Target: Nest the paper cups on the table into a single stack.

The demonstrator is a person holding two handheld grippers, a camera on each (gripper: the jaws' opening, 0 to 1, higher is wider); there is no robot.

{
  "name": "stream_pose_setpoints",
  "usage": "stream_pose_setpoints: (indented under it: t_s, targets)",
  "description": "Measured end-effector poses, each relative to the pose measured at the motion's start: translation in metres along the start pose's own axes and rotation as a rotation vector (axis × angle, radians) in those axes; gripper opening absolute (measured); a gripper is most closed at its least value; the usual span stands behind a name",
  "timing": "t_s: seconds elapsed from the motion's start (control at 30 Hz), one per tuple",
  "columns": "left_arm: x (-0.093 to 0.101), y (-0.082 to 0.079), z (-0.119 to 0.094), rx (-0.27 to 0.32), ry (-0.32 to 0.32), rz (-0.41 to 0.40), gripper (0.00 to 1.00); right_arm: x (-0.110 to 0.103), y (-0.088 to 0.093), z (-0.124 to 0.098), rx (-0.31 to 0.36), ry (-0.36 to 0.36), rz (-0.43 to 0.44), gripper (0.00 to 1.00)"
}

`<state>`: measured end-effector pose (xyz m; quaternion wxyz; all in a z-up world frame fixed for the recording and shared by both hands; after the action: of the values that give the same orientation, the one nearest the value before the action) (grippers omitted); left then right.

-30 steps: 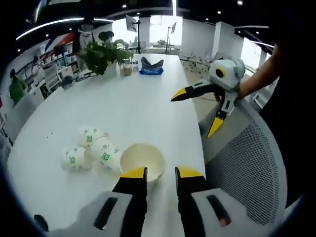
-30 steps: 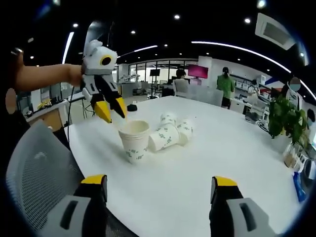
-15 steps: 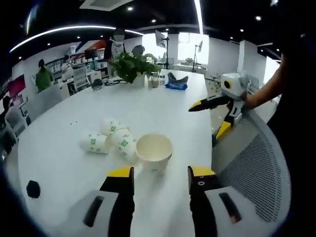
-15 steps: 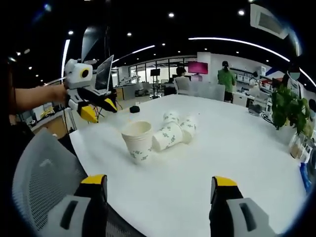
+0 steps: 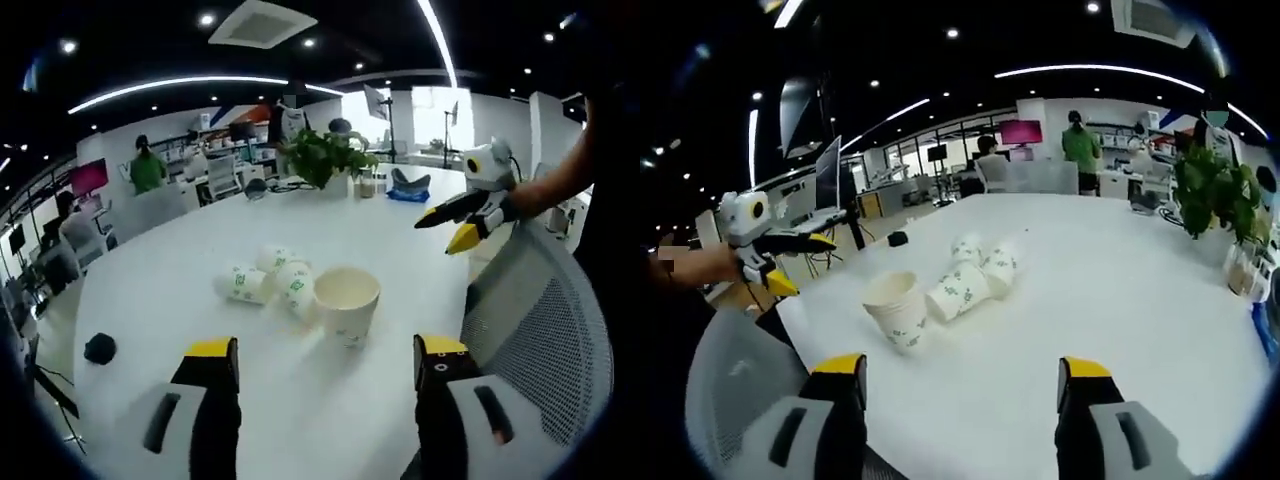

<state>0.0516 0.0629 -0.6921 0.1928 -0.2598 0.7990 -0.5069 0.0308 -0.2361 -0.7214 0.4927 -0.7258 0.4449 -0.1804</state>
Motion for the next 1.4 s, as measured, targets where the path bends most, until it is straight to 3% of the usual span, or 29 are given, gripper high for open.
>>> stream_pose_setpoints:
  t_s: [0.13, 0.37, 0.47, 0.6, 0.7, 0.87, 1.1, 1.2, 1.4]
  targets:
    - [0.003, 0.007, -0.004, 0.005, -0.023, -0.042, 0.72, 0.005, -0.006, 0.008, -0.028, -0.043, 0.047, 0.72]
    - [0.016, 0.021, -0.004, 0.014, -0.044, -0.091, 0.78, 0.012, -0.020, 0.021, -0.007, -0.055, 0.063, 0.72]
    - [0.020, 0.023, -0.003, 0.014, -0.046, -0.093, 0.79, 0.018, -0.026, 0.027, -0.005, -0.048, 0.053, 0.72]
    - [0.019, 0.025, -0.005, 0.010, -0.096, -0.051, 0.80, 0.024, -0.031, 0.035, -0.001, -0.037, 0.055, 0.72]
    - [0.015, 0.022, -0.007, 0.056, -0.108, -0.082, 0.81, 0.031, -0.033, 0.046, -0.010, -0.033, 0.060, 0.72]
    - [0.015, 0.027, -0.007, 0.035, -0.115, -0.077, 0.81, 0.026, -0.035, 0.063, -0.032, -0.047, 0.056, 0.72]
    - [0.017, 0.030, -0.003, 0.035, -0.092, -0.075, 0.83, 0.023, -0.043, 0.094, -0.035, -0.072, 0.154, 0.70]
    - [0.019, 0.029, -0.004, 0.037, -0.088, -0.077, 0.83, 0.026, -0.047, 0.108, -0.043, -0.125, 0.259, 0.69]
    - [0.020, 0.028, -0.004, 0.042, -0.081, -0.074, 0.83, 0.029, -0.048, 0.126, -0.074, -0.125, 0.281, 0.69]
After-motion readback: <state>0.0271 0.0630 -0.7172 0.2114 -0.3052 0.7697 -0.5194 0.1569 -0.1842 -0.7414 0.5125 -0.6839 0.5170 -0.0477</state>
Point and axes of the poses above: the point that each gripper's makers call its tool centre point, and the gripper's own axes: z roughly forward along the fingers, x roughly to its right, y roughly out of its underside, the point moved 6 cm from there along -z, roughly backward along the fingers
